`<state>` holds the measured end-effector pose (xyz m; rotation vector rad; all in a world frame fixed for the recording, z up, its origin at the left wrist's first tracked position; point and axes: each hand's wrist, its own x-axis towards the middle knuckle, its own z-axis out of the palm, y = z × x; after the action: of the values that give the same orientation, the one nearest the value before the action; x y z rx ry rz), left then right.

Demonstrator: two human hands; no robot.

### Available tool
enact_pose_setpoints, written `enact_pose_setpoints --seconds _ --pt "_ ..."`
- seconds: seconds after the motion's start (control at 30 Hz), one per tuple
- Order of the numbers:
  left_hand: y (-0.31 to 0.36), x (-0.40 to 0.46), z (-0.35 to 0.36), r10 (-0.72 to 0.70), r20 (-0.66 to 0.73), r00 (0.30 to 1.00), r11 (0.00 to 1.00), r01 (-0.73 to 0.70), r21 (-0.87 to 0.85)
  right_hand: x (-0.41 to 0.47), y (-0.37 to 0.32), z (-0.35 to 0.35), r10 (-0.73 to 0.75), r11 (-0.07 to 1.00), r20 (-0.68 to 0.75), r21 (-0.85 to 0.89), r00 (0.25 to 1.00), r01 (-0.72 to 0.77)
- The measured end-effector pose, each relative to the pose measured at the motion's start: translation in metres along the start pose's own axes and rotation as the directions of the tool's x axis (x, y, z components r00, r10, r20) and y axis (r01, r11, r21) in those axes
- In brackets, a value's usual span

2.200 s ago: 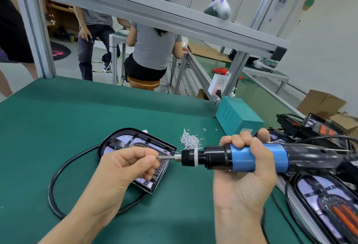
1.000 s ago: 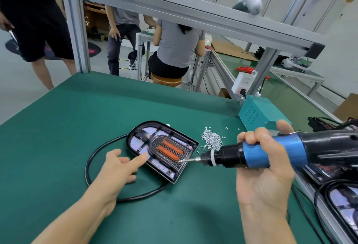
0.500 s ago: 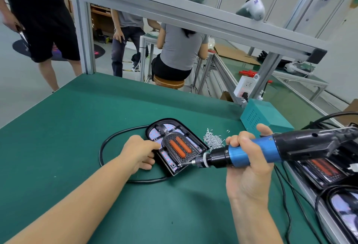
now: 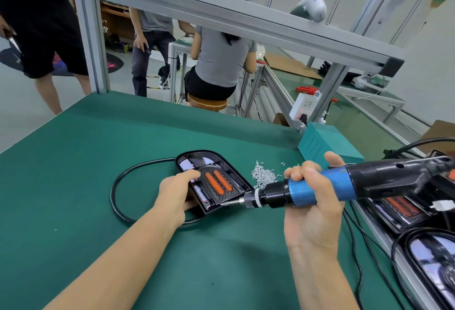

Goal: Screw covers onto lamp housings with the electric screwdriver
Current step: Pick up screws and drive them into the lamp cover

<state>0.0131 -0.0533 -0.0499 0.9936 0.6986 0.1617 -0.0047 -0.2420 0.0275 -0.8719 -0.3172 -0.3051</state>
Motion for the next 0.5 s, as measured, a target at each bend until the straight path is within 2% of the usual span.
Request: enact_pose_setpoints --seconds 0.2,0.37,0.5 --pt "0.003 0.004 0.001 -0.018 0.113 0.993 0.999 0.021 -0.027 0.0 0.005 0.006 0.006 1.0 0.008 -0.008 1.0 -0.006" --pt "0.002 0.0 0.006 0.154 0.122 0.981 0.985 -0.161 0.053 0.001 0.009 0.013 0.007 0.999 0.046 -0.052 0.999 -0.004" --pt "0.001 0.001 0.007 0.189 0.131 0.973 0.98 -0.196 0.039 -0.001 0.01 0.016 -0.001 0.997 0.07 -0.082 0.998 0.007"
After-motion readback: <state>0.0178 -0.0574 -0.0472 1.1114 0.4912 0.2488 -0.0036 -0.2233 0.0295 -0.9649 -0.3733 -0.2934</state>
